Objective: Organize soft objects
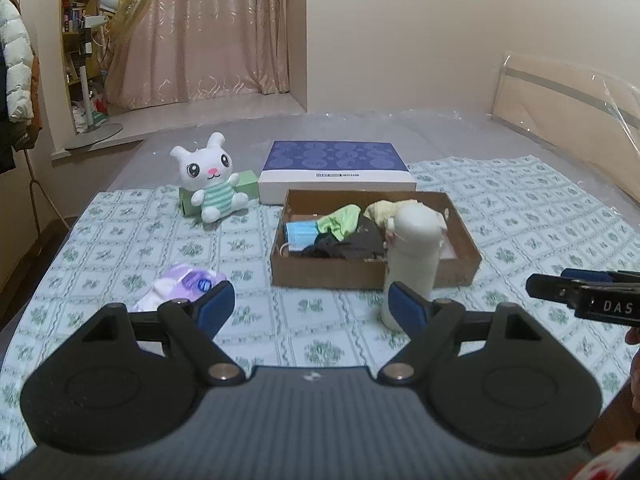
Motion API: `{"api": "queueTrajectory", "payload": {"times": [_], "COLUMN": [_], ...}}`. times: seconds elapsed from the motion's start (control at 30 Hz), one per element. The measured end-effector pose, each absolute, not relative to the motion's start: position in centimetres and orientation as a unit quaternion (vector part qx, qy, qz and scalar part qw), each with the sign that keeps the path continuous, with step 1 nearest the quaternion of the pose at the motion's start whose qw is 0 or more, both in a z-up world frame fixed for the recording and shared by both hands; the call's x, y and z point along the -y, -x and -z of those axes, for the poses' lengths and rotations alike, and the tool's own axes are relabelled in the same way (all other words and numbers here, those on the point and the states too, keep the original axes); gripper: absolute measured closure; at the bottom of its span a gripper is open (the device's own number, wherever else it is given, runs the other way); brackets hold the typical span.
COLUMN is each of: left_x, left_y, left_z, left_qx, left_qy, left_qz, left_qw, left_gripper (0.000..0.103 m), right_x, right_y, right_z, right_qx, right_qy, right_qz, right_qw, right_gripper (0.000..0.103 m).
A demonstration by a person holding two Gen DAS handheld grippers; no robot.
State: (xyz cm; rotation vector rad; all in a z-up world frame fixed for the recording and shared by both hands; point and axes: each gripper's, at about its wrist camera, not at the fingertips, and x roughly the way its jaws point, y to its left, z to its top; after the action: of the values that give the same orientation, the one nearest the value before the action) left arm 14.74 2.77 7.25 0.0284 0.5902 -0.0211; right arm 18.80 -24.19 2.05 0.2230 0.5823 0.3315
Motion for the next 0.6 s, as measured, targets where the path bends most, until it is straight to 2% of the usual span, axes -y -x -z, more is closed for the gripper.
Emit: {"api": "queueTrajectory", "payload": {"times": [0.6], "left_x": [-1.4], "left_y": [-6.7], "left_z": [-5.6], "left_qx": [-0.321], "left_qy": [-0.009], "left_qz": [0.022], "left_qw": [0.947], "left_gripper": [0.020], "right_x": [23.3], "right_y": [-10.8], "right_z": [-1.5], "right_qx": [-0.315], "right_qy": [-0.090], "right_qz": [-0.171], "right_qw": [0.929], "right_gripper": [0.035]}}
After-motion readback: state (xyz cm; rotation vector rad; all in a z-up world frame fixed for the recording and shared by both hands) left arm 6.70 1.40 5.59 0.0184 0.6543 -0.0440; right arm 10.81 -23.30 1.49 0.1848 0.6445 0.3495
